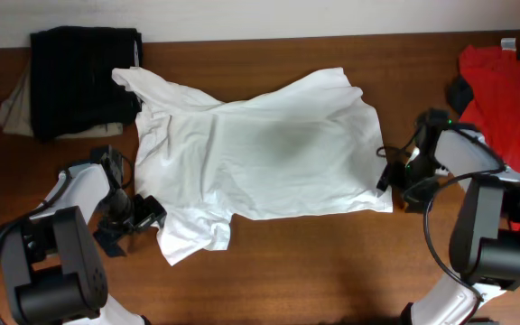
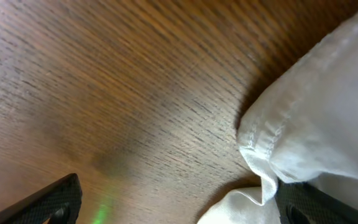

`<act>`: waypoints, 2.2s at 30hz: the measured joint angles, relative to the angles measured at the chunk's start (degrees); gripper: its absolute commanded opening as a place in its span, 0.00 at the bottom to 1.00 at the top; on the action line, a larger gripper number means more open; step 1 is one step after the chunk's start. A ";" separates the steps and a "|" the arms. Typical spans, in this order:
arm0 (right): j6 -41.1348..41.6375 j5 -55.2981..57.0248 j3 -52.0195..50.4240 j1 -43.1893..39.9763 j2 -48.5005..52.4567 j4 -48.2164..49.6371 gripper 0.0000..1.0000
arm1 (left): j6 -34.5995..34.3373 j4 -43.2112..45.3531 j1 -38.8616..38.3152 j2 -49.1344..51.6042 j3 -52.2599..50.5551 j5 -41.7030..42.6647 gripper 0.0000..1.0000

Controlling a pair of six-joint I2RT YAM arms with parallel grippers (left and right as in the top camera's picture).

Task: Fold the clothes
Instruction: 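Grasp the shirt's lower right hem with the right gripper, then lift the bottom hem with both grippers and fold it up toward the collar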

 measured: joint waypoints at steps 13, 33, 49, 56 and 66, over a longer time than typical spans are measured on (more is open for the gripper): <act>2.86 0.24 -4.13 0.00 -2.16 4.66 0.55 | 0.17 0.59 -0.02 0.00 0.00 0.48 0.99; 9.11 3.93 -5.99 7.82 -3.67 9.09 0.04 | 0.17 0.87 -0.02 0.00 0.00 0.76 0.99; 12.04 2.19 -6.69 6.40 -4.15 10.60 0.05 | -0.48 -2.89 -0.17 -10.01 -0.63 -1.97 0.71; 11.98 2.16 -6.71 6.40 -4.15 10.62 0.05 | -0.98 1.36 -2.67 -16.28 -0.74 -2.19 0.70; 12.00 2.16 -6.71 6.40 -4.15 10.62 0.05 | -0.90 6.95 -5.62 -7.48 -0.74 -1.53 0.80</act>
